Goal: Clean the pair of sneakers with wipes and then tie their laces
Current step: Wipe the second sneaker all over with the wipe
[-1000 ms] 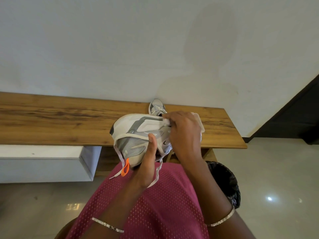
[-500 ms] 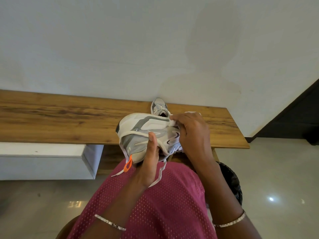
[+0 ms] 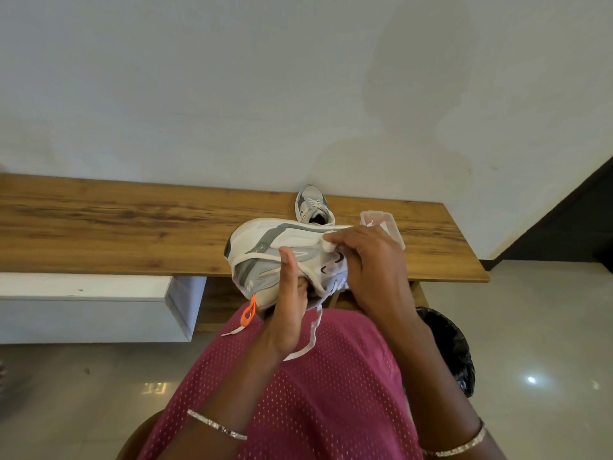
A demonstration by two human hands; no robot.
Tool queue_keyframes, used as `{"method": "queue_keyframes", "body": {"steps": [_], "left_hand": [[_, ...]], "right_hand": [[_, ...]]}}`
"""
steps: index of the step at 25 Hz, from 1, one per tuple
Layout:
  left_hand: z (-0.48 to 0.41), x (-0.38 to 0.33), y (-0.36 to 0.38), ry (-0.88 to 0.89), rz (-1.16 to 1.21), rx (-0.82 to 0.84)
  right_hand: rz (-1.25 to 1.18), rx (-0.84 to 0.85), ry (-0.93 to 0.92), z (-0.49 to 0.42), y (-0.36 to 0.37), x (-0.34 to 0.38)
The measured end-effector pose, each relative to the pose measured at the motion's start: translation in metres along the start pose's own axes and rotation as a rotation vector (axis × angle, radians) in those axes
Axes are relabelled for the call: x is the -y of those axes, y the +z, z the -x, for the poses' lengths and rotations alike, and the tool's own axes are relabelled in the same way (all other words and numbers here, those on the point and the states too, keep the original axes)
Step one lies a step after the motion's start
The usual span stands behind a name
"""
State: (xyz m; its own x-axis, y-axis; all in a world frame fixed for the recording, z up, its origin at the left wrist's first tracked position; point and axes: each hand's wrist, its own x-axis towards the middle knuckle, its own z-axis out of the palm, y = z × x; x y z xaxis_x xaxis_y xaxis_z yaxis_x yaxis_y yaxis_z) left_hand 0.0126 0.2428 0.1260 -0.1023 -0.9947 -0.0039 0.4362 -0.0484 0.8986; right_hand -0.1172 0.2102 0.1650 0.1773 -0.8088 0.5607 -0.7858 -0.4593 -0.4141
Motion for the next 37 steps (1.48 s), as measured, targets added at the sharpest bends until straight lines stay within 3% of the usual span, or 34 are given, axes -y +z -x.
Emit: {"method": "queue_keyframes", "body": {"steps": [4,9,16,19,22,27,30,34,37], "left_hand": [[-0.002,-0.001,0.001,-0.016,0.035,0.028],[-0.001,0.002,-0.004,-0.014,0.183,-0.066],[0.0,-0.008,0.0,0.038,0.044,0.027],[0.005,-0.009,0.007,0.026,0.004,-0.014],[0.01,-0.008,0.008,-0.029,-0.055,-0.027],[0.009,-0.014,0.005,0.005,-0.158,-0.036],[0.01,-0.008,0.005,0.025,-0.184,0.054],[0.011,-0.004,0.002,0.028,-0.259,-0.057],[0.012,-0.008,0.0,0.015,-0.268,-0.018]], "right_hand": [[0.042,-0.056,-0.026,0.009,0.003,0.011],[-0.118,-0.076,-0.181,0.025,0.009,0.051],[-0.043,-0.174,0.091,0.024,0.01,0.001],[-0.123,-0.136,-0.01,0.019,0.009,0.037],[-0.192,0.01,-0.162,0.004,0.004,0.048],[-0.12,-0.053,0.063,-0.026,0.003,0.01],[-0.14,-0.058,0.018,-0.032,0.008,0.029],[-0.272,-0.053,-0.083,-0.033,0.007,0.052],[-0.186,-0.065,-0.054,-0.037,0.006,0.032]]}}
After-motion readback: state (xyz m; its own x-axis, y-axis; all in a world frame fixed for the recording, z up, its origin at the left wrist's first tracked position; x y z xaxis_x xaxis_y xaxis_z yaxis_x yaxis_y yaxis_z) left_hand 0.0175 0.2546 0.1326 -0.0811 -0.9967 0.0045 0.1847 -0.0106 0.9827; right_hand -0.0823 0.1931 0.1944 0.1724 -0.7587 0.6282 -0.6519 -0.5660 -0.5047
